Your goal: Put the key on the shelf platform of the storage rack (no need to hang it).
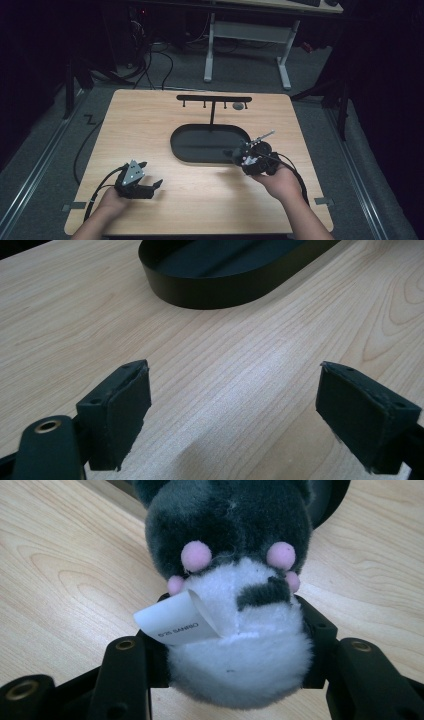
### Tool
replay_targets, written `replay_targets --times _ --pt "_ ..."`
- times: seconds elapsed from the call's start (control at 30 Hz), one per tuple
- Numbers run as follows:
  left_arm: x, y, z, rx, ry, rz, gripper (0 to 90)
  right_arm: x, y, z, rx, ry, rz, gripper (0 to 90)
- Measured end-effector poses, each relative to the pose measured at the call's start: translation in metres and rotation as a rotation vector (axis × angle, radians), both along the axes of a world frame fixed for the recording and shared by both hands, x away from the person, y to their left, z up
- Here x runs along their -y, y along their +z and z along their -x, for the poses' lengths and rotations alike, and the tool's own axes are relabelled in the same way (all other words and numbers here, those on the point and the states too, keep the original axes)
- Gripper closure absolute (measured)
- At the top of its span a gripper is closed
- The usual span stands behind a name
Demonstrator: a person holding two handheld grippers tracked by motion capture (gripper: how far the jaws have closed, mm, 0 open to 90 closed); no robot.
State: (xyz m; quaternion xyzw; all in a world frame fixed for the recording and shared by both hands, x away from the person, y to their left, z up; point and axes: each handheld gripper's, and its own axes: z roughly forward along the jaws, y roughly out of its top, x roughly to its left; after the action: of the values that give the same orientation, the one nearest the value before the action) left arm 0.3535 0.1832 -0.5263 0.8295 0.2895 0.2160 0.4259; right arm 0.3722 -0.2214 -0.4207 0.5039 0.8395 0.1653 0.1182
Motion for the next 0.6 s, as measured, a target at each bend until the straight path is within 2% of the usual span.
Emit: replay_targets --times 0.4,0.6 --pt "0.000 0.000 0.000 0.000 0.001 -0.001 15.4 0.003 0.021 0.004 0.035 -0.017 -0.002 47.5" --pt "0.000 0.000 0.000 -0.001 0.001 0.000 15.3 0.001 0.024 -0.001 0.043 -0.016 -0.001 47.5"
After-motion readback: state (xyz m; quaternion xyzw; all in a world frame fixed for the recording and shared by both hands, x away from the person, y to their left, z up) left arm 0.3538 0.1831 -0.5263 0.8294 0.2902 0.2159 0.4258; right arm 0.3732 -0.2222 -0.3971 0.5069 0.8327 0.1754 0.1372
